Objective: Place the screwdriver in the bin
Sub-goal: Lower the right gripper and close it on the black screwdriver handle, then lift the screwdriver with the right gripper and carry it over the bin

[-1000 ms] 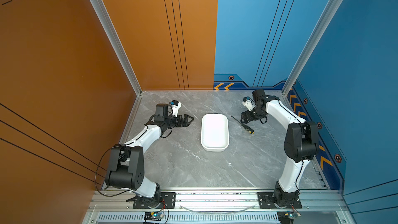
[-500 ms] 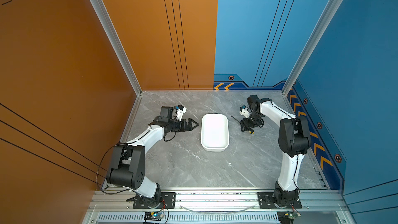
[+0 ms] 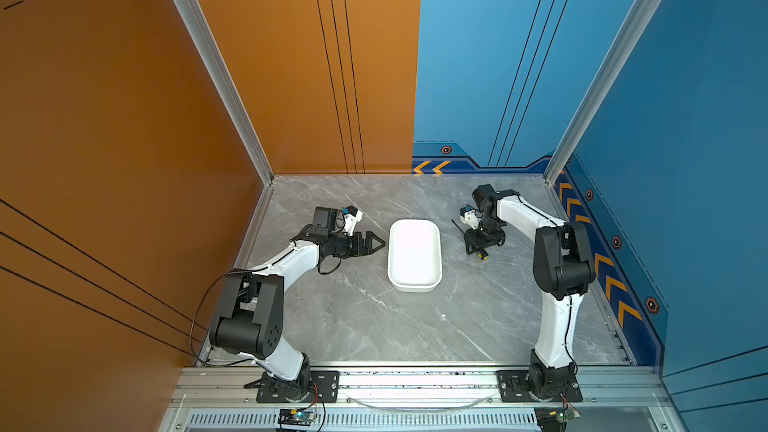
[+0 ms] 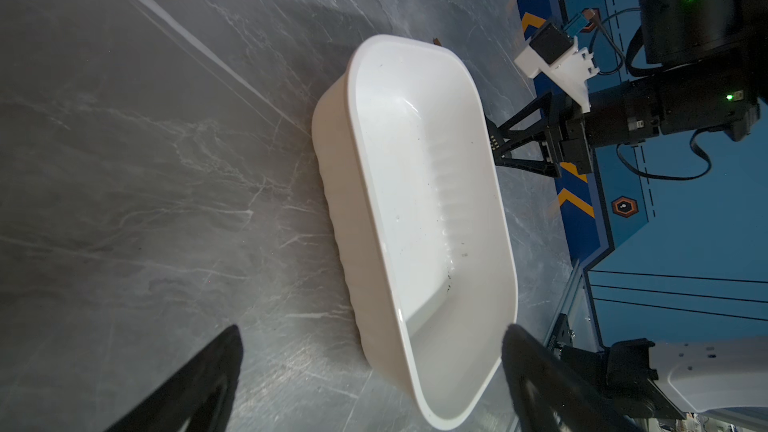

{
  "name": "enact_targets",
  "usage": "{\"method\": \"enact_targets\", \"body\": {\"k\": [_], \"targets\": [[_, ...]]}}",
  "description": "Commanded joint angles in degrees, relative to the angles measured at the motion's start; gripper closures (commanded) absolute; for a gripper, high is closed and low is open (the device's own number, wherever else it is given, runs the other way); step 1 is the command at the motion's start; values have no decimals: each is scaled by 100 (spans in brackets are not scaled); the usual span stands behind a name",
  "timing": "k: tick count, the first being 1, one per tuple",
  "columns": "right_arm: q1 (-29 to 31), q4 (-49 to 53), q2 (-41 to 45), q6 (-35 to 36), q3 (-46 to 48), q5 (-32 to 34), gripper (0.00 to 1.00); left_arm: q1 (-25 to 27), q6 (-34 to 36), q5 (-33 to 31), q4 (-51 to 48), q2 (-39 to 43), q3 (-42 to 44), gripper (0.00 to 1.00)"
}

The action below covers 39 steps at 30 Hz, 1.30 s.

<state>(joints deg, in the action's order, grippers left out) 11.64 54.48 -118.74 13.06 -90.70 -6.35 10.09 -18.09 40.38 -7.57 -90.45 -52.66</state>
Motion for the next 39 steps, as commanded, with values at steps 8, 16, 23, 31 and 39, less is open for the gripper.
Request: {"method": "enact_targets", "body": {"k": [8, 16, 23, 31, 39], "targets": [[-3, 37, -240, -250, -133, 139, 56, 29, -19, -28, -186, 106, 64, 2], [-17, 3, -244, -480, -150, 73, 83, 53, -19, -83, -217, 210, 169, 2], [-49, 0, -277, -1058, -151, -109, 100, 88, -27, -89, -227, 214, 195, 2], [-152, -5, 236, -2241, -142, -709, 100, 133, -63, -48, -227, 283, 200, 2], [153, -7, 1275, -2914, 205, -517, 100, 134, -105, -39, -218, 244, 192, 2]]}}
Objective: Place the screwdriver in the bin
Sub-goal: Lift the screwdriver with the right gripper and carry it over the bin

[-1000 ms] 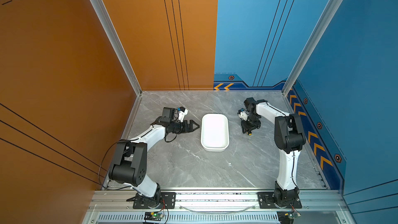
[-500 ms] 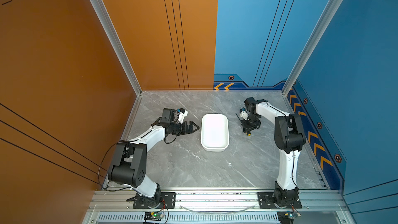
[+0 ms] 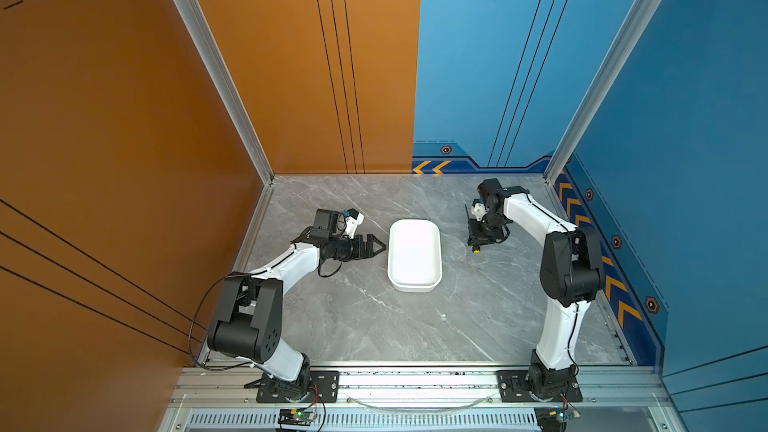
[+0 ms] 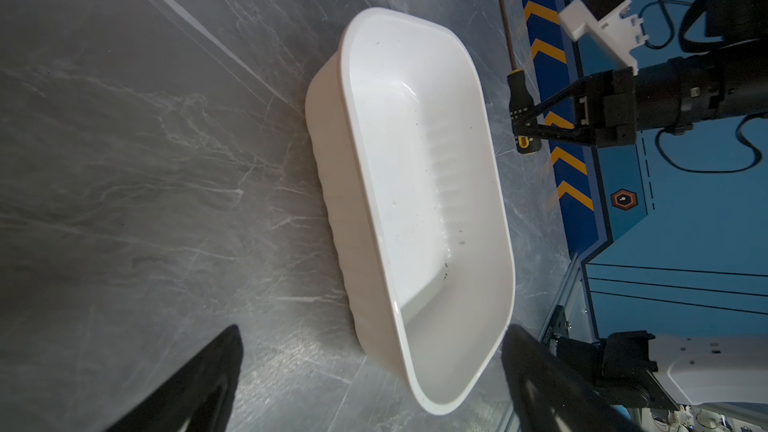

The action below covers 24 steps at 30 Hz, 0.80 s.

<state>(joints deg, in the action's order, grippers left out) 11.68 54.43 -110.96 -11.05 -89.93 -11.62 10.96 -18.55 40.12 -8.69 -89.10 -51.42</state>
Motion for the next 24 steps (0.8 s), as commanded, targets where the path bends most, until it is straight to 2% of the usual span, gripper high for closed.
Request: {"method": "enact_targets", "body": {"k": [1, 9, 13, 20, 24], "targets": [[229, -3, 648, -645, 180, 10, 100, 47, -69, -13, -107, 91, 60, 2], [1265, -110, 1424, -1921, 131, 194, 100, 51, -86, 9, -94, 67, 43, 2], [1757, -162, 1441, -2590, -6, 279, 100, 46, -74, -37, -89, 51, 79, 2], [2619, -566, 1371, -3742, 224, 806, 100, 51, -70, -103, -72, 80, 132, 2], [3004, -788, 1249, -4144, 331, 1079, 100, 56, -69, -52, -13, 107, 208, 2]]}}
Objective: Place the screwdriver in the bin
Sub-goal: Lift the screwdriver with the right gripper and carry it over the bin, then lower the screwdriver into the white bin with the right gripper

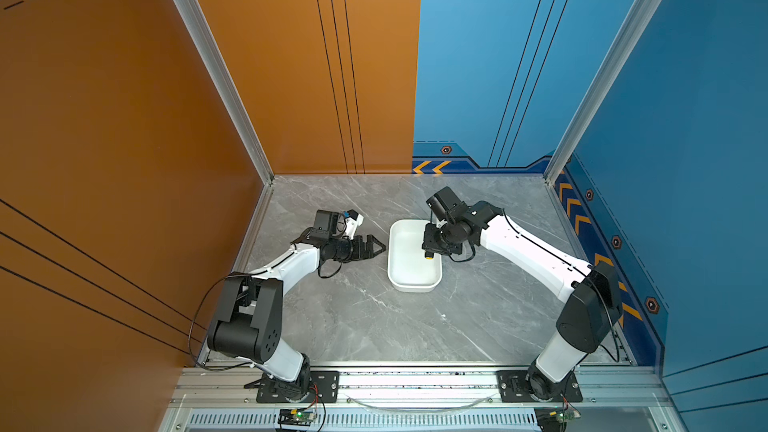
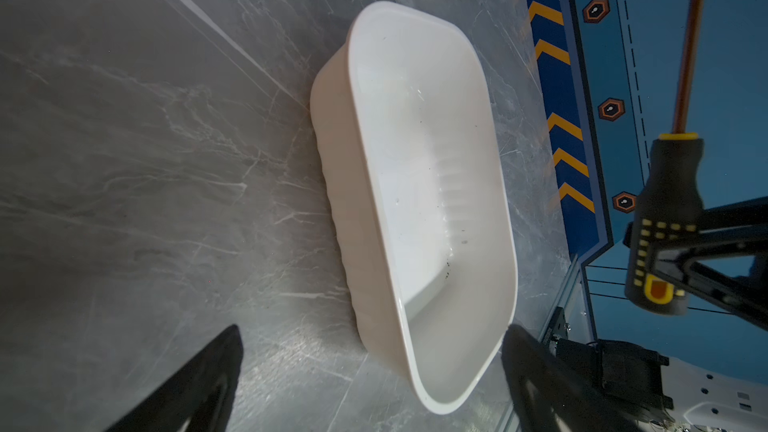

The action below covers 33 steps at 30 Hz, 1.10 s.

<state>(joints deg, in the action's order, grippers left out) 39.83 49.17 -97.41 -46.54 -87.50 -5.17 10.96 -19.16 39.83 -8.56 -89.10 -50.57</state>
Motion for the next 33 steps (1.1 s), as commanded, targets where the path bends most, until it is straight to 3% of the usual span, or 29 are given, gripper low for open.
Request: {"method": "enact_targets", "body": {"k": [1, 15, 33], "targets": [[264, -280, -157, -630, 88, 479, 100, 64, -9, -15, -2, 116, 148, 2], [591, -426, -623, -963, 403, 795, 100, 189, -61, -37, 247, 182, 455, 2], [635, -427, -1493, -831, 181, 640, 100, 222, -53, -28, 280, 78, 468, 2]]}}
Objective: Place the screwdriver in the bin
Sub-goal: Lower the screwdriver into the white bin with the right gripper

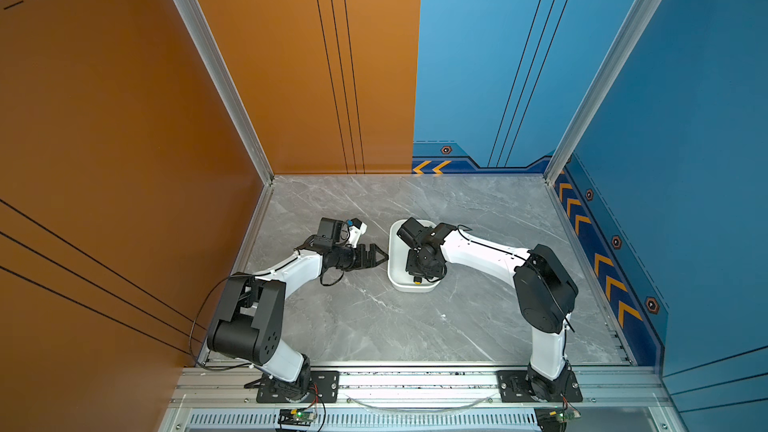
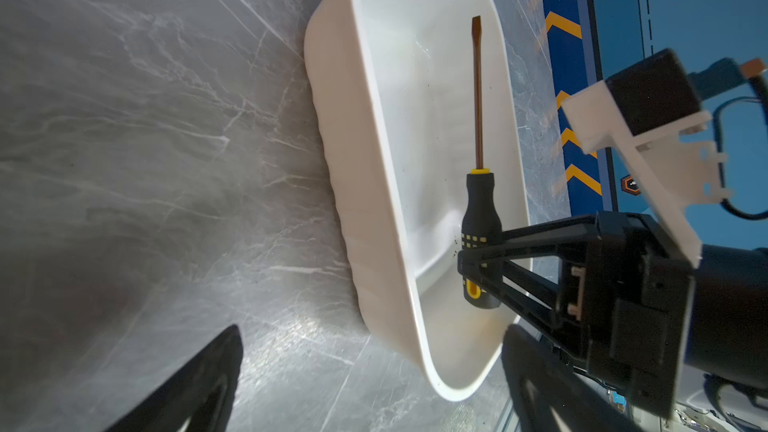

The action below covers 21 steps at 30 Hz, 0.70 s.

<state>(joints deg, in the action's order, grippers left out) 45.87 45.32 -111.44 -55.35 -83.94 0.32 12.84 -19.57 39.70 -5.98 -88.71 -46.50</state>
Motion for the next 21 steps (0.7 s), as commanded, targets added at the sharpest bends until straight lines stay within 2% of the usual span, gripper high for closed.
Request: {"method": "enact_targets", "body": {"k": [1, 21], "targets": [[36, -41, -128, 60, -200, 86, 100, 34, -11, -15, 25, 31, 57, 2], [14, -41, -638, 244, -430, -5, 98, 5, 15, 2, -1, -60, 36, 2]]}}
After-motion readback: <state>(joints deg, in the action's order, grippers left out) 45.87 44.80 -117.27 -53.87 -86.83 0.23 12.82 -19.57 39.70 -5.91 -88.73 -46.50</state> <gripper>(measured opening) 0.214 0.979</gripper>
